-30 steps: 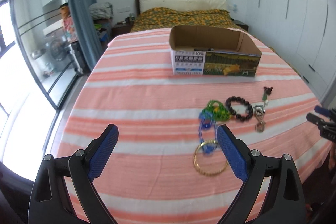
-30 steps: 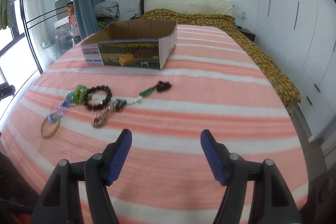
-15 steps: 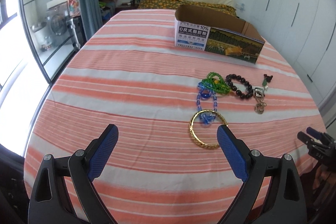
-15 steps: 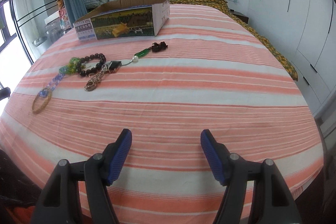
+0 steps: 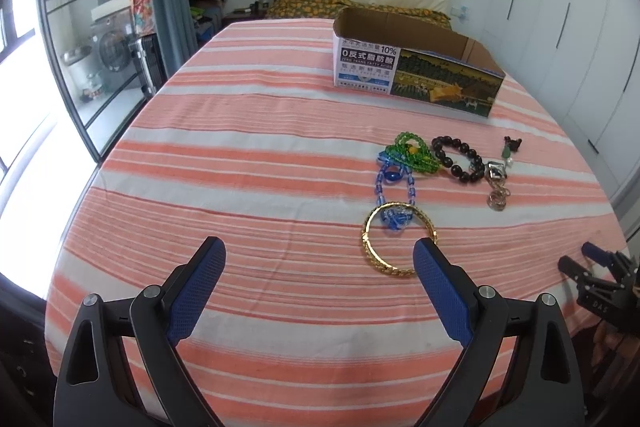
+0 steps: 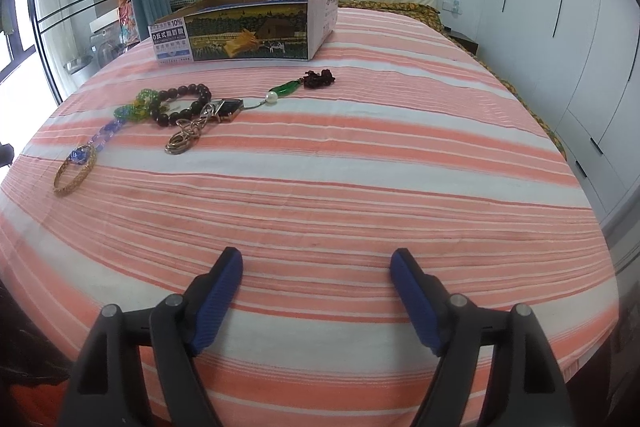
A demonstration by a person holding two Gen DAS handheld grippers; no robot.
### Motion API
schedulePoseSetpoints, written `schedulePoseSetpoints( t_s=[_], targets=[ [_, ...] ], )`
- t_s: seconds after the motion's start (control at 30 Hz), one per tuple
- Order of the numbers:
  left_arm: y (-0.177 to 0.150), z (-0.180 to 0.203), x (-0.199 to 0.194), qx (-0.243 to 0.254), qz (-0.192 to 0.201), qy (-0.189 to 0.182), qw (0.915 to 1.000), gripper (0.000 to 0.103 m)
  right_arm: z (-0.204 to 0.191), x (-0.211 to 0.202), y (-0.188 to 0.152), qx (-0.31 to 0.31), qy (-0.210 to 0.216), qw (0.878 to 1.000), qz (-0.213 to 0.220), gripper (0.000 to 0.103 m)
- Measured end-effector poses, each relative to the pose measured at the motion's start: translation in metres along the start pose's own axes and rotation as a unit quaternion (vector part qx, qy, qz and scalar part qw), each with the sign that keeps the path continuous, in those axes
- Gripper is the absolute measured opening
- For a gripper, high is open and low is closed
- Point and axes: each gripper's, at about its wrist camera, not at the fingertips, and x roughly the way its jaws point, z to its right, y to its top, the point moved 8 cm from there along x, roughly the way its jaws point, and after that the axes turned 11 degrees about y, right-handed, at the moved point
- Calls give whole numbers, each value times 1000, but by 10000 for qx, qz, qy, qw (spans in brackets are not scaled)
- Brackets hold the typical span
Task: Organize jewelry
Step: 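Withdraw both open tools from the box back over the remaining jewelry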
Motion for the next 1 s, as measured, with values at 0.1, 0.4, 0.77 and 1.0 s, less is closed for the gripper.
schedulePoseSetpoints(
  t_s=[0.1, 0.4, 0.77, 1.0],
  targets=[
    [-1, 0, 2, -47, -43, -14, 10000, 95, 0, 0, -1, 3, -7, 10000, 31, 80],
    [-6, 3, 7, -154, -170, -130, 9997, 95, 1, -2, -2, 15, 4, 9999, 142, 81],
    [-11, 9, 19, 7, -279, -129, 9995, 95, 2, -2, -2, 10, -7, 9998, 180, 81],
    [-9, 12, 26, 59, -325, -80, 9994, 95, -7, -1, 6, 136, 261, 9996, -1, 81]
  ],
)
